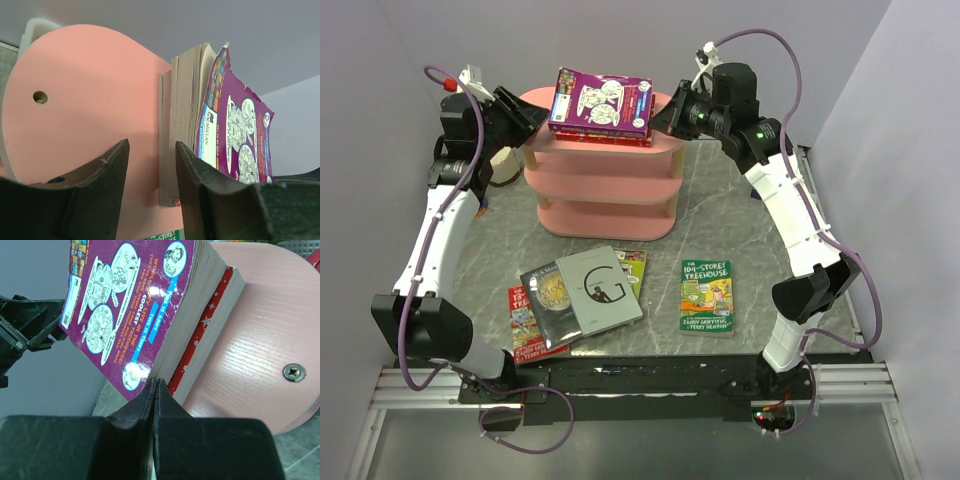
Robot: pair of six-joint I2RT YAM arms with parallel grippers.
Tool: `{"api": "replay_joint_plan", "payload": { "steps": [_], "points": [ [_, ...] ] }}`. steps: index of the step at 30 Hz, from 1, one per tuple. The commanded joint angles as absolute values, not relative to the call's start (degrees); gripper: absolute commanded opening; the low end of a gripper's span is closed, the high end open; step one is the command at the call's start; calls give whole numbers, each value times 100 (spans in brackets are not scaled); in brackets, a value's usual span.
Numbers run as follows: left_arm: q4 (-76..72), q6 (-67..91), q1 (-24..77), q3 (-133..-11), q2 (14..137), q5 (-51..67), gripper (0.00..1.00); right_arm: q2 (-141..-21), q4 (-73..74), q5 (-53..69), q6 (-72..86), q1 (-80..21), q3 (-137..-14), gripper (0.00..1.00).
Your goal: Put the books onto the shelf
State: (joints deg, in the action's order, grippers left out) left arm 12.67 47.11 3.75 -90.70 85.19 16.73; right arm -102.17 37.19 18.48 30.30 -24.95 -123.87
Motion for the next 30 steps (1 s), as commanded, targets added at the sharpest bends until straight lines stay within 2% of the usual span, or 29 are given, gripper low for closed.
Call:
{"api": "replay_joint_plan", "payload": {
  "steps": [1,15,24,30],
  "points": [
    [1266,4632,589,-9009,8332,2127,49,-10239,3551,1864,2988,-2540,-12656,0],
    [1213,4588,844,-8763,8095,2074,49,-10266,3551,1846,2988,-2531,-12613,0],
    [1415,4517,826,-9219,8331,1810,58,-10187,3507,1890,3023,-2593,-12481,0],
    [1494,4535,817,-9492,8587,1820,59,-10143,3507,1881,2980,-2602,-12393,0]
  ]
}}
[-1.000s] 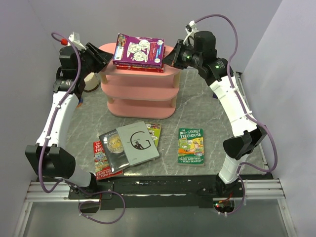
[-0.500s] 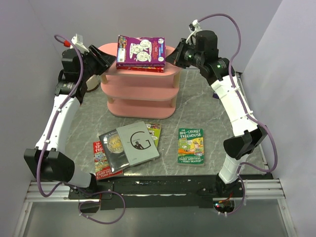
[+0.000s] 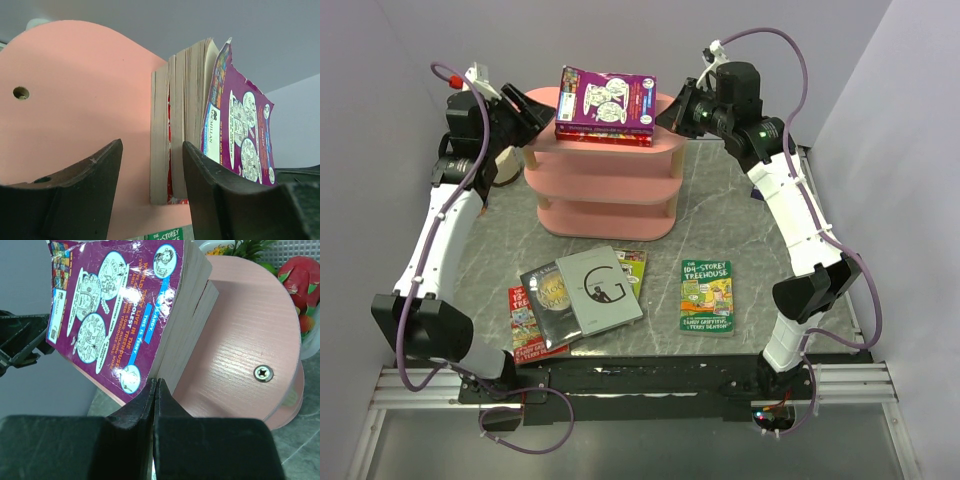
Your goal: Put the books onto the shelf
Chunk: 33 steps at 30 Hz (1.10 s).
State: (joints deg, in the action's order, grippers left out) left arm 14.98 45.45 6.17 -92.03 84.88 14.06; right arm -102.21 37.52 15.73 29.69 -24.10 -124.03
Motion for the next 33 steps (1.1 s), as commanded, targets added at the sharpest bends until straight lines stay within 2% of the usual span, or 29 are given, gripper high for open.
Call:
{"api": "replay_joint_plan", "payload": {
  "steps": [1,22,28,33],
  "points": [
    [1485,4535,809,-9483,8604,1811,59,-10134,3498,1890,2979,-2602,-12366,0],
    [1433,4605,440,-9317,8605,1907,63,-10028,3463,1837,2997,-2654,-12155,0],
    [1459,4553,396,-9272,8587,1854,71,-9984,3489,1775,2971,-2584,-12138,0],
    [1336,4623,404,-9124,8622,2056,68,-9984,3524,1793,2979,-2496,-12146,0]
  ]
}}
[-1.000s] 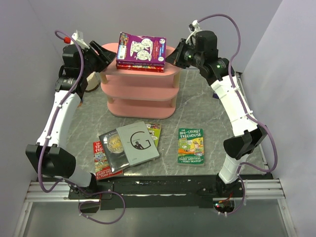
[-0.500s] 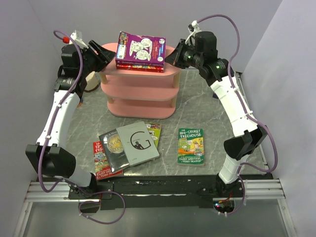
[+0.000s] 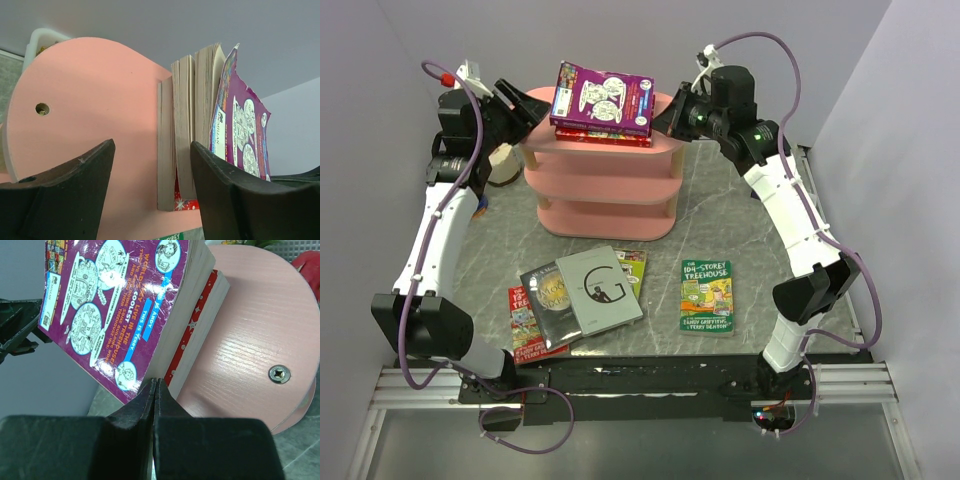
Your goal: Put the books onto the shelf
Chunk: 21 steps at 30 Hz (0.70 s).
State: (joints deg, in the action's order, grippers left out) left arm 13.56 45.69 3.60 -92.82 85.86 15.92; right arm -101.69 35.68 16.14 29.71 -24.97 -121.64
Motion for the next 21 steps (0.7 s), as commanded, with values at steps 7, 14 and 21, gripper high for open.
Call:
{"api": "replay_joint_plan", "payload": {
  "steps": [7,14,21],
  "points": [
    [1292,4597,413,-8938,8648,2205,67,-9975,3489,1784,3015,-2496,-12120,0],
    [1301,4518,571,-8939,8692,2233,65,-9941,3472,1775,3015,-2487,-12138,0],
    [1283,4500,633,-8903,8745,2250,65,-9923,3472,1793,3032,-2496,-12111,0]
  ]
}}
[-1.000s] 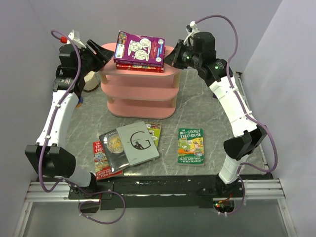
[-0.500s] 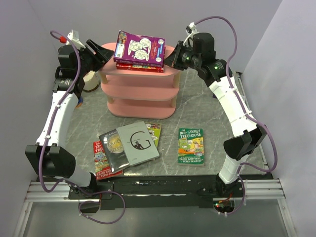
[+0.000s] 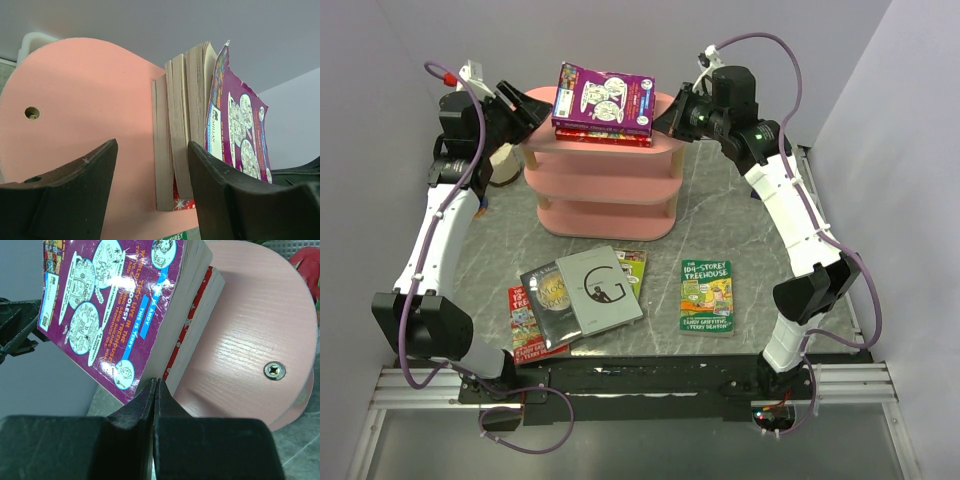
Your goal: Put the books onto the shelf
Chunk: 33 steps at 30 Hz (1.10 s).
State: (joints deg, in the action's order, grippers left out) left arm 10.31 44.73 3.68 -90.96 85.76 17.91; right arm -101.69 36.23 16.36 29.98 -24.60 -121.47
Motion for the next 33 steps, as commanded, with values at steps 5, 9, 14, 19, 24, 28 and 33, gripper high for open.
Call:
{"api": "replay_joint_plan", "payload": {
  "steps": [5,9,14,19,24,28,33],
  "points": [
    [1353,4447,694,-8938,8798,2224,64,-9888,3437,1793,3032,-2496,-12085,0],
    [1441,4430,686,-8938,8737,2101,66,-9896,3436,1810,3041,-2496,-12085,0],
    [1696,4429,545,-9061,8657,1689,80,-9888,3498,1749,3015,-2487,-12094,0],
    [1723,4526,264,-8939,8482,1591,86,-9853,3507,1740,3006,-2426,-12076,0],
    [1819,4588,150,-8877,8438,1416,87,-9835,3516,1758,3015,-2391,-12067,0],
    [1907,4684,35,-8851,8394,1283,88,-9774,3524,1740,3015,-2364,-11997,0],
    [1837,4887,9,-8728,8157,1143,88,-9554,3480,1565,3032,-2303,-11821,3]
  ]
}}
